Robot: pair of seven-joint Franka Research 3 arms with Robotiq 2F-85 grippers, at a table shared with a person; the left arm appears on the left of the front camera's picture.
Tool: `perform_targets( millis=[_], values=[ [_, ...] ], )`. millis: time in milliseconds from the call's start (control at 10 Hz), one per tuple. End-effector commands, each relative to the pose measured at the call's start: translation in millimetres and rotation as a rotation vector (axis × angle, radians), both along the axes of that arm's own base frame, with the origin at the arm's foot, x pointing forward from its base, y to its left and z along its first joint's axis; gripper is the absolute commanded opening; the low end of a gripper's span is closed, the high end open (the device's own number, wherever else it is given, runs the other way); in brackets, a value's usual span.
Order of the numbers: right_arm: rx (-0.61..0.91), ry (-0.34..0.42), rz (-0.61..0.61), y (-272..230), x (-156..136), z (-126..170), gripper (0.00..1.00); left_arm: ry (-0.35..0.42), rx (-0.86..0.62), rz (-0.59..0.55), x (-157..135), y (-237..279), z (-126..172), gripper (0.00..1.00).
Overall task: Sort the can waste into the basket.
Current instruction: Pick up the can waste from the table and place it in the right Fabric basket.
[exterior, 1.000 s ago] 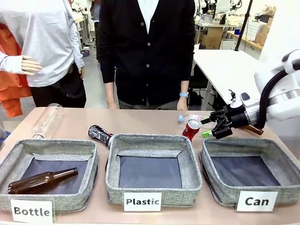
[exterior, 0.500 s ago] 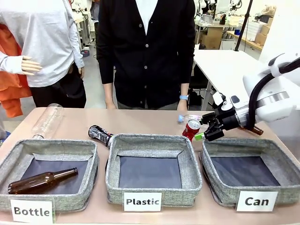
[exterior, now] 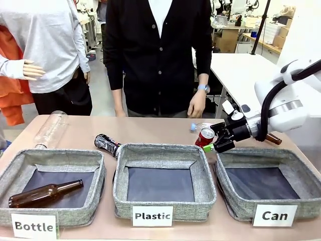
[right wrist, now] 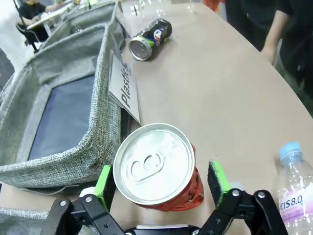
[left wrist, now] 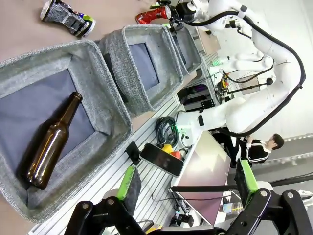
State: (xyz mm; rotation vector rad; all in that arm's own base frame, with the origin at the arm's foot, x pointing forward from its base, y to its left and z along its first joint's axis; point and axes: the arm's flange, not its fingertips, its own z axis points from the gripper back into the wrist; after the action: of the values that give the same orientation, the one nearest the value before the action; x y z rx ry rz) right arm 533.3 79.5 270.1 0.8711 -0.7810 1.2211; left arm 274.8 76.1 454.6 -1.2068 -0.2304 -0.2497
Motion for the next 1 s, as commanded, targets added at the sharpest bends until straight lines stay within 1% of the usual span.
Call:
perform_targets(
  millis=[0, 100, 200, 300, 400, 500, 600, 700, 800, 900],
  values=[
    [0.041, 0.004, -0.016, 3, 7, 0, 0.41, 0.012, 0.001, 0.0, -3, 0, 1, 1.0],
    [0.048, 0.006, -0.021, 3, 8, 0, 0.0, 0.012, 0.001, 0.0, -3, 0, 1, 1.0],
    [0.051, 0.009, -0.022, 3, 8, 0, 0.36, 0.012, 0.001, 0.0, -3, 0, 1, 1.0],
    [0.068, 0.003, -0.015, 2, 7, 2, 0.0, 0.012, 0.001, 0.0, -3, 0, 1, 1.0],
    [0.075, -0.027, -0.024, -5, 1, 16, 0.0, 0.012, 0.001, 0.0, -3, 0, 1, 1.0],
    [0.101, -0.065, -0.017, -13, -9, 39, 0.0, 0.012, 0.001, 0.0, -3, 0, 1, 1.0],
    [0.101, -0.134, -0.025, -21, -23, 70, 0.0, 0.012, 0.001, 0.0, -3, 0, 1, 1.0],
    [0.109, -0.206, -0.045, -30, -43, 107, 0.0, 0.012, 0.001, 0.0, -3, 0, 1, 1.0],
    [0.149, -0.176, -0.006, -39, -73, 149, 0.0, 0.012, 0.001, 0.0, -3, 0, 1, 1.0],
    [0.131, -0.105, 0.018, -49, -102, 178, 0.0, 0.012, 0.001, 0.0, -3, 0, 1, 1.0]
  ],
)
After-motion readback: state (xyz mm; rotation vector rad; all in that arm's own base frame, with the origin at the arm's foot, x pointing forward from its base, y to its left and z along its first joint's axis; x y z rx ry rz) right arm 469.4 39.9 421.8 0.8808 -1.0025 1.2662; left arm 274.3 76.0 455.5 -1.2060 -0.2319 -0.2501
